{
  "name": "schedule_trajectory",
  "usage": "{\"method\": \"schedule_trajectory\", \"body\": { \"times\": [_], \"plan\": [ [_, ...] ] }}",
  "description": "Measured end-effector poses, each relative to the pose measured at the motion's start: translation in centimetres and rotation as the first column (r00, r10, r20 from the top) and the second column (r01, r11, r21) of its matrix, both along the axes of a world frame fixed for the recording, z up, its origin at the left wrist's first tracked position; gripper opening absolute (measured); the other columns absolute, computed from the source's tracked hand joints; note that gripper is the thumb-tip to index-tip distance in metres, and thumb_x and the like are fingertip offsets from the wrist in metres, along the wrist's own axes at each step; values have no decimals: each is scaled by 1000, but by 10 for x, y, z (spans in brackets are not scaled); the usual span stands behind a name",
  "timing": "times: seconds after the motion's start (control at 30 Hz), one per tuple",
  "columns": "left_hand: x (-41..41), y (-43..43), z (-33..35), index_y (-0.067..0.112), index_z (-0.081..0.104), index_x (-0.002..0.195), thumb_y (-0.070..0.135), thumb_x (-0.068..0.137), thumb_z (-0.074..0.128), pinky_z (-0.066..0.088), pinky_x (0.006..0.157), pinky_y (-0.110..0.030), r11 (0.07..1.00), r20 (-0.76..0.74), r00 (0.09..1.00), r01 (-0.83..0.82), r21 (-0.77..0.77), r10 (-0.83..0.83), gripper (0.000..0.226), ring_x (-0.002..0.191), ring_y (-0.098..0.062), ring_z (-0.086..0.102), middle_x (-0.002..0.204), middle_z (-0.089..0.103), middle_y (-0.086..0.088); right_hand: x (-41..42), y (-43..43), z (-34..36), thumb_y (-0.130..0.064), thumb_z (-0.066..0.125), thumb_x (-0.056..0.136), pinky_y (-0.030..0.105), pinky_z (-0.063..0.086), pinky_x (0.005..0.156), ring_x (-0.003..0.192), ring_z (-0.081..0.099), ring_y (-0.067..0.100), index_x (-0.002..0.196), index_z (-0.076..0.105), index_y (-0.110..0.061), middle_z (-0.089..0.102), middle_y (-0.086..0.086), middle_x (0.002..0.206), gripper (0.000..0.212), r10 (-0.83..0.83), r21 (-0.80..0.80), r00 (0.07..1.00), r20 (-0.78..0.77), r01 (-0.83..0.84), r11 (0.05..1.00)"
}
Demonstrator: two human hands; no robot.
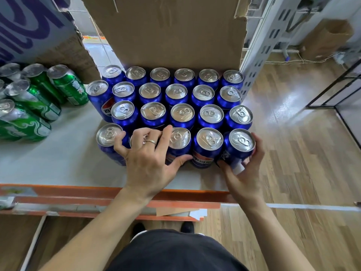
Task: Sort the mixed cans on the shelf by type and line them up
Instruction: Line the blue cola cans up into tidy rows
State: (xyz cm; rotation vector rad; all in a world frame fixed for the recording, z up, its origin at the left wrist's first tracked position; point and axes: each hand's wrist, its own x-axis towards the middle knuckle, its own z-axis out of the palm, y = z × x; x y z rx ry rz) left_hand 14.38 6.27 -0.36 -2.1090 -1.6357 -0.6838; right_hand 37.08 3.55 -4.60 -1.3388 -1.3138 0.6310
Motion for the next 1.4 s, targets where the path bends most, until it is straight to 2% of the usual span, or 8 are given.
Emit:
{"method": "schedule_trajectory", "body": {
  "times": [0.17,0.33,0.47,0.63,0.93,1.13,1.27,1.4],
  "plan": [
    [-7,1,2,12,65,127,78,82,55,34,100,-62,998,47,997,62,-22,-61,80,112,-31,53,119,65,-5,7,0,-6,-1,75,71,52,43,105,132,45,15,149,12,-21,38,-13,143,103,-17,49,996,91,13,999],
    [-35,-39,-14,3,51,109,49,81,76,41,87,-37,993,443,889,93,72,-116,59,100,-28,49,110,48,-14,-11,-17,-8,-20,95,57,41,42,97,129,37,21,138,14,-27,18,-7,139,114,-274,17,943,190,276,961],
    [-50,-69,-42,8,59,82,47,81,73,49,55,-35,958,479,863,-20,-286,161,41,60,-18,52,69,57,0,-23,-34,-11,-27,94,60,30,39,71,93,42,19,94,38,-10,39,9,101,68,-445,63,854,270,445,893],
    [-40,-35,-44,11,59,81,47,80,77,38,56,-31,891,381,881,-93,-444,281,40,62,-35,62,67,65,-7,-39,-29,-9,-51,68,79,34,35,46,46,39,21,52,49,-13,45,-4,49,51,-240,-23,865,440,278,960],
    [-69,-52,-43,9,61,94,53,86,63,46,58,-31,977,605,785,-2,-212,133,45,71,-22,58,87,59,-3,-19,-35,-8,-46,75,76,29,43,58,63,50,17,82,60,-11,58,0,74,39,-277,56,869,410,279,959],
    [-73,-29,-39,26,-1,153,57,56,90,30,118,-47,921,796,519,43,-388,312,137,149,-17,22,162,10,-5,-11,-16,-8,-57,86,53,52,25,118,151,11,21,152,-9,-18,6,12,161,143,-246,-159,952,180,275,948],
    [-45,-13,-37,41,-2,150,43,54,95,39,113,-45,946,880,426,142,-292,207,137,141,-9,40,158,31,6,-30,1,-4,-49,86,60,52,33,115,143,36,14,145,-29,-43,28,4,160,143,-119,-239,992,34,123,963],
    [-45,-14,-38,32,1,151,37,63,92,42,111,-42,949,915,374,204,-239,150,126,140,-11,41,157,31,2,-31,-6,5,-40,80,70,27,35,111,139,40,5,149,-20,-31,35,-3,154,128,-55,-204,998,1,54,977]
  ]
}}
